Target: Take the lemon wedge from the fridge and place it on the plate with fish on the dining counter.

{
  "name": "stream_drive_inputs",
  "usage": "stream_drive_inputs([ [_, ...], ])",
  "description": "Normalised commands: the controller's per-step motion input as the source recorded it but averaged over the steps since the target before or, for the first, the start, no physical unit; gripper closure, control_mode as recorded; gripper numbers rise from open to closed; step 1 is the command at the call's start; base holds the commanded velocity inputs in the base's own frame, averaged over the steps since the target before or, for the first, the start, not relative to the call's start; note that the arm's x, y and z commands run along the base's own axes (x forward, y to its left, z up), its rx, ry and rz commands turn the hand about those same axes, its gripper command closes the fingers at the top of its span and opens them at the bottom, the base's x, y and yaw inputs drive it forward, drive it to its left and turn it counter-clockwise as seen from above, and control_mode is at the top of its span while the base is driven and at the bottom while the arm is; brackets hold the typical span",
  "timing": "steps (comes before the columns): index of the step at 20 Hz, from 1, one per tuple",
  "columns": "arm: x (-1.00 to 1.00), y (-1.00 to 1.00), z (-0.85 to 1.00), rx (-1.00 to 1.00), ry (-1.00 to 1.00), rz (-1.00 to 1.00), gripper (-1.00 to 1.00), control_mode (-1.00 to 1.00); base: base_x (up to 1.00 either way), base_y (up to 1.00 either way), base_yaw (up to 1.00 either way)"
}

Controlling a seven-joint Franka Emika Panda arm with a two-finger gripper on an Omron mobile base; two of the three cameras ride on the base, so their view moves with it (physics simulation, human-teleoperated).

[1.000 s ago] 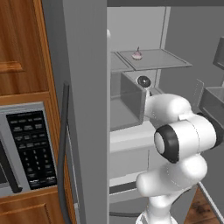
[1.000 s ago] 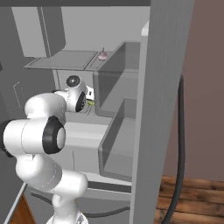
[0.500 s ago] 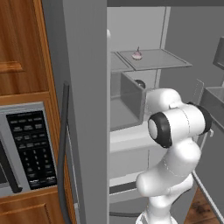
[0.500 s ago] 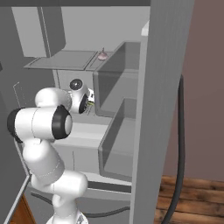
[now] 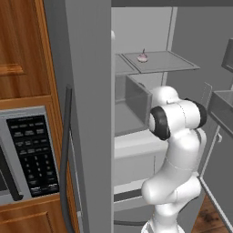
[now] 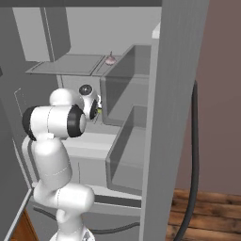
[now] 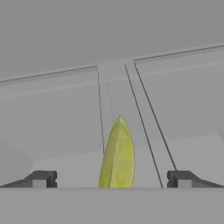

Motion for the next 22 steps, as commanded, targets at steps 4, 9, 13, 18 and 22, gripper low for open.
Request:
stream_drive_inputs([
  [4, 0.28, 0.02, -0.3, 0.0, 0.03, 0.0, -1.0, -1.0, 0.0, 0.0, 0.0],
  [9, 0.29, 0.0, -0.23, 0.0, 0.01, 0.0, -1.0, -1.0, 0.0, 0.0, 0.0],
  [13, 0.17, 0.0, -0.22, 0.0, 0.03, 0.0, -1.0, -1.0, 0.0, 0.0, 0.0],
  [18, 0.0, 0.0, -0.35, 0.0, 0.01, 0.0, -1.0, -1.0, 0.0, 0.0, 0.0],
  [22, -0.19, 0.01, -0.76, 0.0, -0.01, 0.0, 1.0, -1.0, 0.0, 0.0, 0.0],
])
